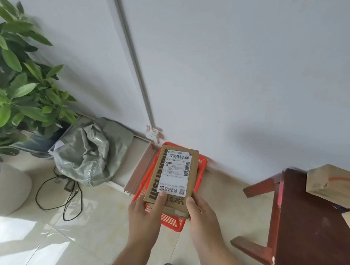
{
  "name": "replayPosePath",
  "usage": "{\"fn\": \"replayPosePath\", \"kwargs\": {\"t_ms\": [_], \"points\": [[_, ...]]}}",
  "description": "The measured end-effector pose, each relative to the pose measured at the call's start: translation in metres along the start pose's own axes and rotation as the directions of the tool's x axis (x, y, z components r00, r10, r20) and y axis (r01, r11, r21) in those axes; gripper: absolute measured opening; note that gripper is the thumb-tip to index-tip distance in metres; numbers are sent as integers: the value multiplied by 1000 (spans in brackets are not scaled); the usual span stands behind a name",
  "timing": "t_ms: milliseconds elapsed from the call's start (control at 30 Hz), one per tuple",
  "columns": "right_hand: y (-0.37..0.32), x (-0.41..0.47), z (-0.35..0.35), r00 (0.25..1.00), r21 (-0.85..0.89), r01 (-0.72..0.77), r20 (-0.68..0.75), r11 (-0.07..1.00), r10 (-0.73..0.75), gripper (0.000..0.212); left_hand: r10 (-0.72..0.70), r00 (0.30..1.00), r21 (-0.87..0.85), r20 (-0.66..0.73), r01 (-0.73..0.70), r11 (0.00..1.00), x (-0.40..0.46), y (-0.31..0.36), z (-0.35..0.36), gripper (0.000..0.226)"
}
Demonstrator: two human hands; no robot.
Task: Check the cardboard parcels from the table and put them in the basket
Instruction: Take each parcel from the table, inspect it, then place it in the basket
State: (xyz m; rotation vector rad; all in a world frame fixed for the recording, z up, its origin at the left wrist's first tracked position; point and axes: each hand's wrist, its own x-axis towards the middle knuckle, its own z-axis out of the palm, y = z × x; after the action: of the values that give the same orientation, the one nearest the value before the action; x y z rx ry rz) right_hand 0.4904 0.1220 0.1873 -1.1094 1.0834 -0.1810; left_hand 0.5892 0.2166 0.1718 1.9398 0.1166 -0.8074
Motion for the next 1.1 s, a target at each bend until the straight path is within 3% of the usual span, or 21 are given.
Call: {"fn": "replayPosePath", "kwargs": {"t_ms": [100, 167, 233, 433, 733, 933, 1033, 1100], "points": [[31, 53, -7, 998, -21, -42, -45, 999, 41, 38, 26, 999, 119, 38, -30, 992, 44, -15, 26, 31], [54, 92, -13, 992, -15, -76, -101, 997, 74, 32, 18, 998, 172, 55, -27, 985, 76, -29, 49, 38], [80, 133, -19, 983, -17, -101, -159, 995, 97, 22, -21, 998, 175, 53, 11, 985, 113, -48, 73, 29], [174, 254, -33, 961, -174, -174, -245, 969, 129, 15, -75, 992, 289, 99, 44, 956, 215, -132, 135, 21], [257, 380, -40, 948, -370, -232, -294, 900, 123, 16, -103, 992, 493, 73, 54, 869, 335, -223, 196, 51], [280, 428, -32, 929, -398, -281, -341, 873, 144, 14, -143, 987, 465, 77, 91, 881, 386, -247, 218, 54], [285, 445, -27, 954, -427, -236, -273, 873, 124, 25, -174, 982, 350, 71, 139, 926, 405, -261, 230, 39], [289, 453, -25, 964, -460, -241, -217, 855, 155, 26, -221, 969, 271, 108, 185, 945, 411, -270, 238, 42]]}}
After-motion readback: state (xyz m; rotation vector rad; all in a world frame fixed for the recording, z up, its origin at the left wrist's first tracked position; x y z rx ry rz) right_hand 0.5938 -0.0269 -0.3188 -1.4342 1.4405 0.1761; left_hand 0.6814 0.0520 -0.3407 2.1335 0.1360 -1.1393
